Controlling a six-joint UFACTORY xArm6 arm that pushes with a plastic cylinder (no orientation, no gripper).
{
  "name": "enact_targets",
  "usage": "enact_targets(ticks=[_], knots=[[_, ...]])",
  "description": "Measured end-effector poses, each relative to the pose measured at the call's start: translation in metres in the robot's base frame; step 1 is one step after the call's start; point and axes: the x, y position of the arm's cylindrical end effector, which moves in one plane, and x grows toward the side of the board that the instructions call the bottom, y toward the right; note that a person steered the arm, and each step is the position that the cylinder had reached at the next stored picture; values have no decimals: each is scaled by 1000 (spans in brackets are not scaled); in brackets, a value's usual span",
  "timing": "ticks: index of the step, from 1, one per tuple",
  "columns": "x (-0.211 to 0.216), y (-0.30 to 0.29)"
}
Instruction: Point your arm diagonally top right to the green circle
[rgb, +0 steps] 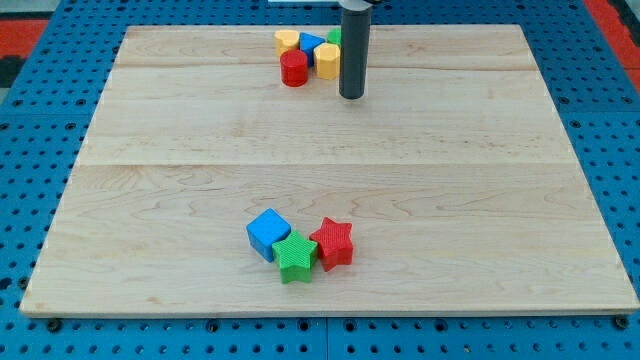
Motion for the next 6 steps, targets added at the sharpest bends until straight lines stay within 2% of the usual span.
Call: enact_targets(ticks=[3, 4, 5, 6], knots=[[1, 0], [-14, 70], [-68, 118], [-104, 116]])
